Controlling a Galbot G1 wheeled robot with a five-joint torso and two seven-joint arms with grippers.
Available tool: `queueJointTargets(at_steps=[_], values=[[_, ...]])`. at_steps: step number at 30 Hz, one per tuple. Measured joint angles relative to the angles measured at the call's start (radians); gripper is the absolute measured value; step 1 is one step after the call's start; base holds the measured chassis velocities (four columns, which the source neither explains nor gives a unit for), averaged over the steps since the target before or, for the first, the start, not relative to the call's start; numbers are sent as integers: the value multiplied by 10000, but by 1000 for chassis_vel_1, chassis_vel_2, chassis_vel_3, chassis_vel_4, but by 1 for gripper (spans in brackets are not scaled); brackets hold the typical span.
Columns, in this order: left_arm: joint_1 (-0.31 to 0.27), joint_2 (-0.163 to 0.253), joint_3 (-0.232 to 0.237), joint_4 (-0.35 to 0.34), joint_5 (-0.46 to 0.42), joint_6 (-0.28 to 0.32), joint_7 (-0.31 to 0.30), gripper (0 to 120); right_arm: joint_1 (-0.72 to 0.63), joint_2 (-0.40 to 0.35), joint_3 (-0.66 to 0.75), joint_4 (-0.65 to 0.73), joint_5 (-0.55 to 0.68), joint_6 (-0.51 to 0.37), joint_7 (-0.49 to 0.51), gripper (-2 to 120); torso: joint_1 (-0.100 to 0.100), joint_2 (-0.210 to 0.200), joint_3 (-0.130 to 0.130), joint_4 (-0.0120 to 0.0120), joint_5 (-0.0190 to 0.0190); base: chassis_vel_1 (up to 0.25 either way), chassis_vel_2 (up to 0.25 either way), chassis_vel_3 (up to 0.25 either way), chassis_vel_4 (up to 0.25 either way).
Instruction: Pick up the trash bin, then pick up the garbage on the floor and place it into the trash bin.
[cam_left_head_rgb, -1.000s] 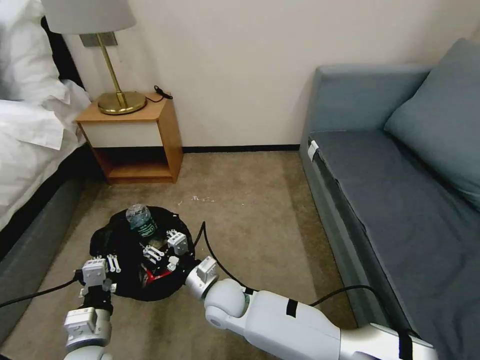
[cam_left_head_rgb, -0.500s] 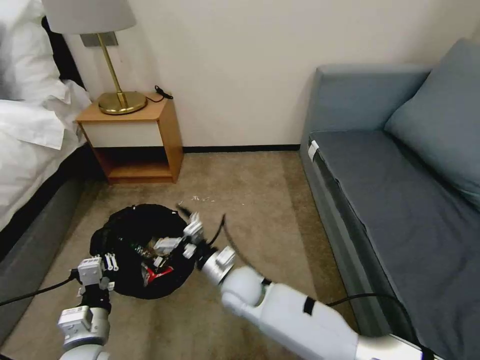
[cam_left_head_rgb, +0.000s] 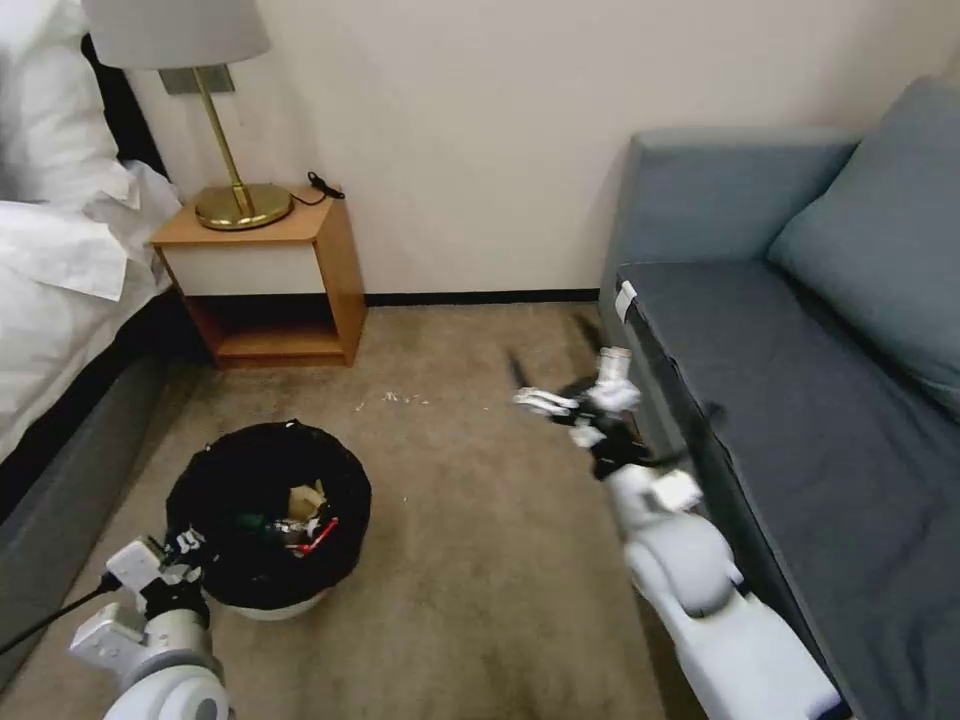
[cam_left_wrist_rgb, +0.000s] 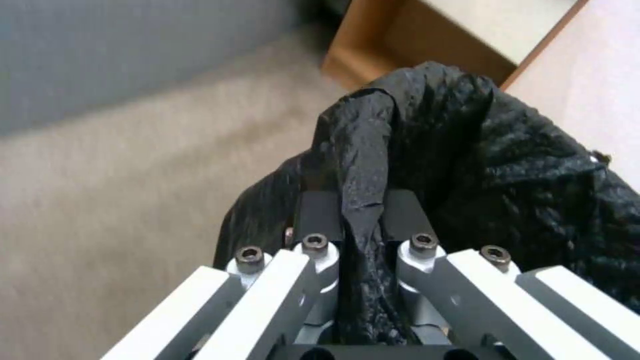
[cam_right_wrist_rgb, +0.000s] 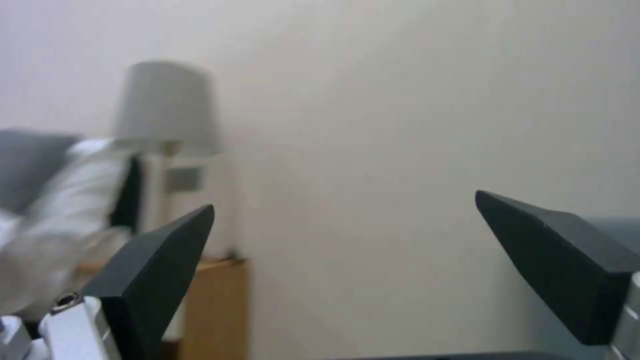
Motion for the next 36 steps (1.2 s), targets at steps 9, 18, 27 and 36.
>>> queueJointTargets(at_steps=[9, 18, 27, 36], values=[[7, -154, 180, 1084, 535, -1072, 183, 18, -1759, 1230, 1127, 459, -288, 1449, -6, 100, 0, 0, 0, 5, -1, 0, 0, 0, 0], [567, -144, 103, 43, 1863, -1176, -146, 51, -2320, 1760, 953, 585, -764, 1442, 586, 100, 0, 0, 0, 4, -2, 0, 0, 0, 0], [798, -14, -168, -914, 4542, -4218, 2396, 83, -2714, 1678, 863, 1038, -1754, -20, 1569, 100, 0, 0, 0, 3, -1, 0, 0, 0, 0], [470, -71, 302, -1120, 5155, -4467, 4870, 100, -3439, 1557, 587, 1256, -1257, -307, -334, 100, 0, 0, 0, 1, -1, 0, 0, 0, 0]])
